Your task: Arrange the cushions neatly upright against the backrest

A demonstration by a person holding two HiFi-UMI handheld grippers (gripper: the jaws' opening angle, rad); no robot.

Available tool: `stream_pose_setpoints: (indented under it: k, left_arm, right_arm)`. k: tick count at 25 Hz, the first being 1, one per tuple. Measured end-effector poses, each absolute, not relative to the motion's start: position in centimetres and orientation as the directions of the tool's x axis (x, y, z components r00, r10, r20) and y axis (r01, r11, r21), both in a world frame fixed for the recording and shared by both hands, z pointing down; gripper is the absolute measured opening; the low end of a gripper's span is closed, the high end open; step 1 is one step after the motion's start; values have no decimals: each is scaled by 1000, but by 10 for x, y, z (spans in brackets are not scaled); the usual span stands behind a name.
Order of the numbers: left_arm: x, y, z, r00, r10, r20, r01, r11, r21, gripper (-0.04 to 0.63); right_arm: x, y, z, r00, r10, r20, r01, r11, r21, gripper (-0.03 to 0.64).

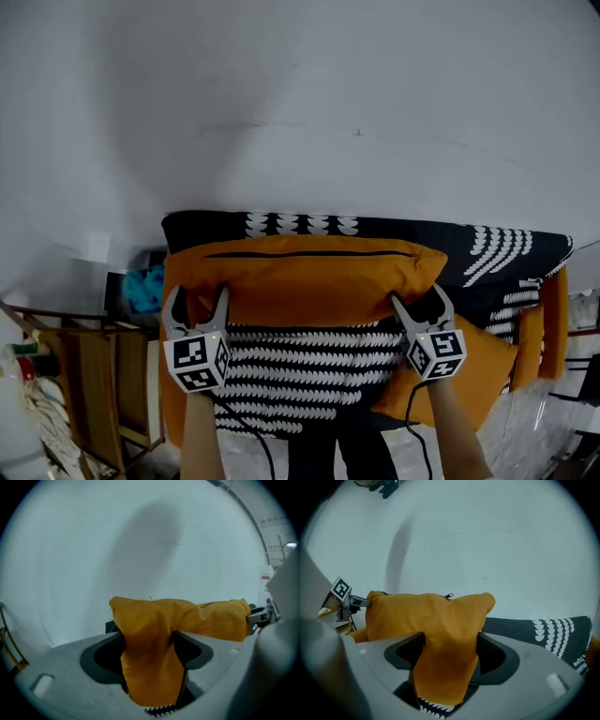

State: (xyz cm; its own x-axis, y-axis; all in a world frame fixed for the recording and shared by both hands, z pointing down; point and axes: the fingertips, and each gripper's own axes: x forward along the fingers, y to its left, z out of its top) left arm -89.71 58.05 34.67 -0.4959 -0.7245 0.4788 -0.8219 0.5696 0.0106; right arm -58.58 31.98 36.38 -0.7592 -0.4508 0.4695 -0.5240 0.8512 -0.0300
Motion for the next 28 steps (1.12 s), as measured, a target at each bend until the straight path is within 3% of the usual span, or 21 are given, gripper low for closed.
stream_pose_setpoints:
  k: [4,10,13,16,18,21,25,28]
  left_arm:
    - [-892,590,332,-515,-723,461,-806,591,27,390]
    - [-861,594,290,-514,-749,418,-820,572,14,391]
    - [-835,584,263,-494,-777,391,-837,546,27,390]
    - [-807,574,229,-485,-804,344,-847,530,44,343]
    - [-785,567,206,-479,-821,311,-855,516,48,273]
    - [-749,549,176,-459,-849,263,-877,481,20,186]
    - [-697,526,148,-442,-868,225,-890,456,9,3]
    - [-657,509,134,-441,-871,216,-891,455,16,3]
  right_arm:
    - [-573,318,351,-759,-487,432,-558,829,-45,476]
    - [-554,331,304,-776,-515,364,-562,827,-28,478]
    - [-540,338,268,-789,-530,311,-560,828,-8,418]
    - [-523,344,226,-792,-560,244,-577,817,5,306]
    - [-508,347,200,-783,-587,203,-600,800,1,213]
    - [-479,348,175,-764,-624,161,-633,775,1,133]
    - [-439,350,150,-747,-652,130,-654,755,33,83]
    - [-404,345,136,-739,-664,115,-665,746,33,41]
